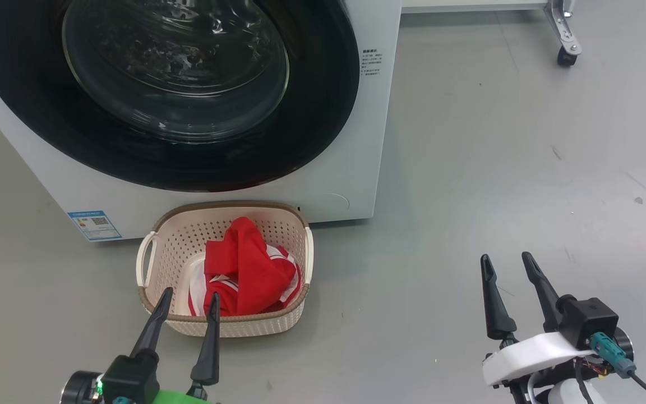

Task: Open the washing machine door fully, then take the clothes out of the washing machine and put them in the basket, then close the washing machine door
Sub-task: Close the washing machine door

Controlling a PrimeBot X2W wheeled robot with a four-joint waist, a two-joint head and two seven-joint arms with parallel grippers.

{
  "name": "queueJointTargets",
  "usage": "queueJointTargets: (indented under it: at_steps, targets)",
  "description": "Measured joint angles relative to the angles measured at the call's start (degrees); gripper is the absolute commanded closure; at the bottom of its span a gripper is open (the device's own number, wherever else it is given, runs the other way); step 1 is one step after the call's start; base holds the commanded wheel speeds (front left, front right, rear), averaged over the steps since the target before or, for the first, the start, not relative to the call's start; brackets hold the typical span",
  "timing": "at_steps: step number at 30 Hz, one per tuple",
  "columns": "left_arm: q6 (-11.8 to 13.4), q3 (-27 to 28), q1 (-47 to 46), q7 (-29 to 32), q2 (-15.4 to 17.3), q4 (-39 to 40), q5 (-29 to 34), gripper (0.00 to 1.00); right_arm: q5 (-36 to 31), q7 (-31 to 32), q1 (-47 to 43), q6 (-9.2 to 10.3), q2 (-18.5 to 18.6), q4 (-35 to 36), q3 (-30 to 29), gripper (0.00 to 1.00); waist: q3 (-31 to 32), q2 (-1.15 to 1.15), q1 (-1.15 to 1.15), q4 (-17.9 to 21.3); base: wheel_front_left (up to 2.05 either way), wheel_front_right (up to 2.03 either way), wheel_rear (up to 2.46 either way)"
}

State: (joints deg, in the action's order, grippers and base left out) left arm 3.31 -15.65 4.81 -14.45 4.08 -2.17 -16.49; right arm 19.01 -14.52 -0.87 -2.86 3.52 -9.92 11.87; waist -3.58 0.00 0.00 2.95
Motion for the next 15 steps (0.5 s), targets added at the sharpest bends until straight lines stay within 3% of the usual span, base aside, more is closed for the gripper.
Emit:
queueJointTargets:
  at_steps: [15]
  targets:
    - [0.2, -0.1, 0.5, 0.0, 0.0, 0.8, 0.0, 0.00, -0.5, 0.0, -2.3, 0.56, -0.1, 3.5, 0.2, 0.00, 0.5, 0.00, 0.00, 0.6, 0.00, 0.00, 0.00]
